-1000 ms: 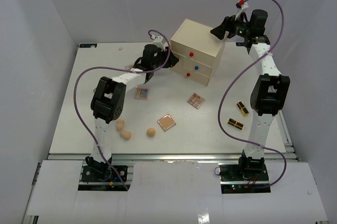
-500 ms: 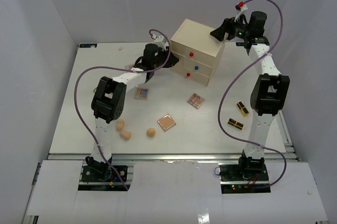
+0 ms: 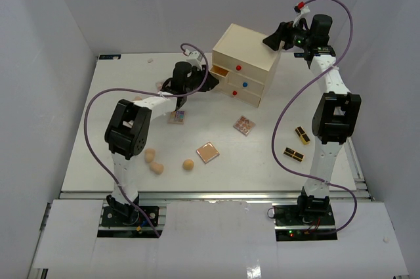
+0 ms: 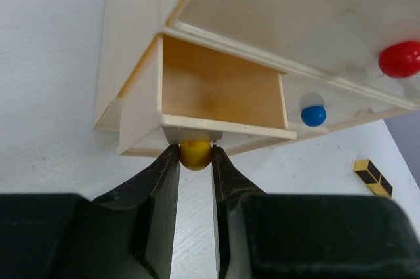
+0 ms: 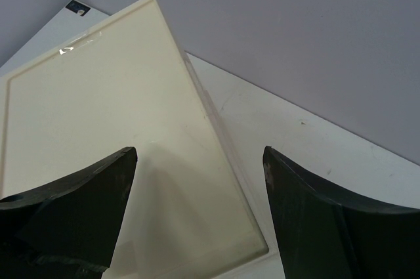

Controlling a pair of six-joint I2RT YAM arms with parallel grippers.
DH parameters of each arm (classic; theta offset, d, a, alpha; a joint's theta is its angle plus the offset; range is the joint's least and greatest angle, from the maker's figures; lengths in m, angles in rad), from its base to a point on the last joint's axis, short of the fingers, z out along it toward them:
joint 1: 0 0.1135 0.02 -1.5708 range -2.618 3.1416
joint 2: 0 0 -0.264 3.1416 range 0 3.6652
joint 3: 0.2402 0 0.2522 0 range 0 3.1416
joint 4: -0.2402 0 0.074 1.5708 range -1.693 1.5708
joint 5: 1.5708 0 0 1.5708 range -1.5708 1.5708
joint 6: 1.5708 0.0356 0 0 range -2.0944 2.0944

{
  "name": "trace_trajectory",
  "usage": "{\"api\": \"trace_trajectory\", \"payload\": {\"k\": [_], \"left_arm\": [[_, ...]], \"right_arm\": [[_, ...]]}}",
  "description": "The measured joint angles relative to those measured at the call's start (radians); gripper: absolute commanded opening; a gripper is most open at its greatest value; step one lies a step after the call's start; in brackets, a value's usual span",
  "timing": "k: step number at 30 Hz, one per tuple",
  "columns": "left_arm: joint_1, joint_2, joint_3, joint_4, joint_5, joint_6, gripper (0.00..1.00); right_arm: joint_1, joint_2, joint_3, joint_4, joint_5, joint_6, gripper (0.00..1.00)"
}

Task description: Organize the makeup

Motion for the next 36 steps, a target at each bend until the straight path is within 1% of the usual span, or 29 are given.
{"api": "trace_trajectory", "payload": {"k": [11, 14, 17, 18, 19, 21, 25, 26, 29, 36], "left_arm": [[0.006, -0.213, -0.274, 0.013, 0.021, -0.005, 0.17], [0.006, -0.251, -0.305, 0.006, 0.023, -0.009, 0.18], [0.006, -0.256, -0.306, 0.004, 0.023, -0.014, 0.2], [0.006, -0.257, -0.306, 0.003, 0.023, -0.015, 0.22], [0.006, -0.257, -0.306, 0.003, 0.023, -0.018, 0.27], [0.006, -0.26, -0.312, 0.004, 0.025, -0.023, 0.43], [0.005, -0.275, -0.331, 0.0, 0.041, -0.028, 0.66], [0.004, -0.281, -0.334, -0.003, 0.046, -0.029, 0.7], [0.001, -0.298, -0.334, -0.011, 0.056, -0.026, 0.75], [0.0, -0.348, -0.334, -0.033, 0.073, -0.018, 0.79]], "right_arm": [[0.0, 0.0, 0.004, -0.027, 0.031, -0.005, 0.84], [0.0, 0.0, 0.004, -0.028, 0.031, -0.006, 0.84], [0.0, 0.0, 0.004, -0.032, 0.032, -0.01, 0.85], [0.0, 0.0, 0.004, -0.033, 0.033, -0.012, 0.85], [0.0, 0.0, 0.004, -0.034, 0.034, -0.013, 0.86], [0.0, 0.0, 0.004, -0.039, 0.035, -0.019, 0.87], [0.0, -0.002, 0.004, -0.053, 0.035, -0.035, 0.9], [0.0, -0.006, 0.002, -0.056, 0.037, -0.04, 0.9], [0.0, -0.046, -0.012, -0.066, 0.048, -0.058, 0.91], [0.0, -0.232, -0.036, -0.058, 0.084, -0.09, 0.91]]}}
